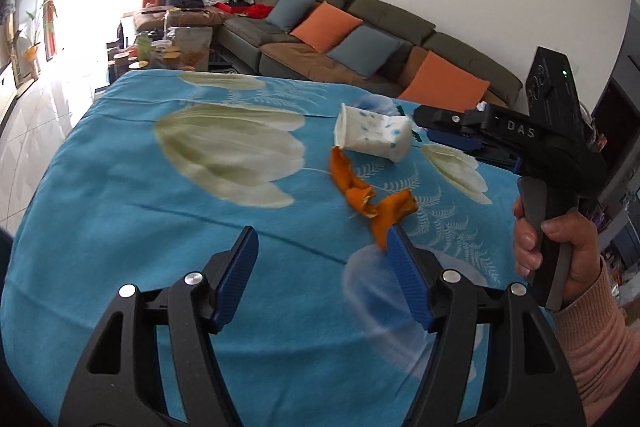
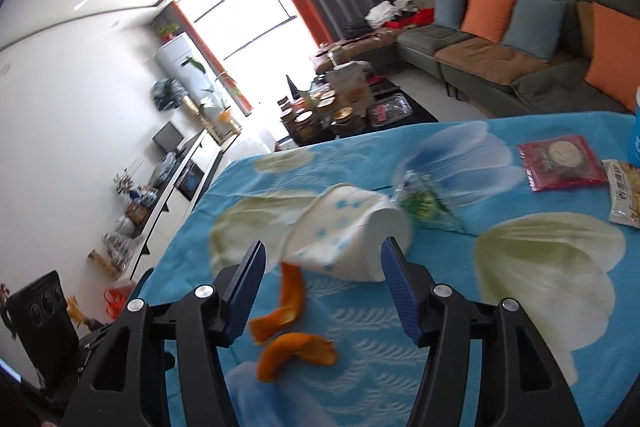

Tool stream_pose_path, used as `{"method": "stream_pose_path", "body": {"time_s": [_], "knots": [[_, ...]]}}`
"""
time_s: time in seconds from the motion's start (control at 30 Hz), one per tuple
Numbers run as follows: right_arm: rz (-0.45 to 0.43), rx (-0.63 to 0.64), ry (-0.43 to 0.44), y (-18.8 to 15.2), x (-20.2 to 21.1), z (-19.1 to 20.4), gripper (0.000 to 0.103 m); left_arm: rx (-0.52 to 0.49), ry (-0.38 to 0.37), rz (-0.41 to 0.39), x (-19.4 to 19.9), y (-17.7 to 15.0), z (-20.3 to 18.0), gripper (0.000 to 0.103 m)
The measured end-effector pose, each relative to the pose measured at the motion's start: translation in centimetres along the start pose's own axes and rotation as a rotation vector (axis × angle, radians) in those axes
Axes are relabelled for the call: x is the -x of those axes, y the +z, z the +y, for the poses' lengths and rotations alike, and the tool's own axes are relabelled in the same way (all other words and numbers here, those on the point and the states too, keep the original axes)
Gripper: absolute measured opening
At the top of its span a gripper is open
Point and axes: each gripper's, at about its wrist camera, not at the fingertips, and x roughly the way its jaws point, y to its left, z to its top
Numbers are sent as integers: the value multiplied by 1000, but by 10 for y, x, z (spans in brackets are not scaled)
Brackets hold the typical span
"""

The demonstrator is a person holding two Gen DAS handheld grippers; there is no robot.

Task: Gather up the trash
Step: 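Move both tools back over the orange peels and second paper cup, then grasp the second paper cup with the right tool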

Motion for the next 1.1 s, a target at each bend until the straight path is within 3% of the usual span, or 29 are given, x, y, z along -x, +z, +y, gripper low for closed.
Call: {"method": "stream_pose_path", "body": {"time_s": [0.33, 0.53, 0.73, 1.1], "knots": [[62, -79, 19, 2, -35, -19, 58, 33, -29, 108, -45, 17, -13, 55], [75, -88, 40, 2, -42, -23, 43, 73, -74, 173, -69, 23, -11, 46], [76, -91, 58, -1, -40, -22, 26, 93, -124, 189, -76, 27, -11, 23], [56, -80, 78, -7, -27, -22, 25, 77, -109, 138, -65, 27, -13, 17]]}}
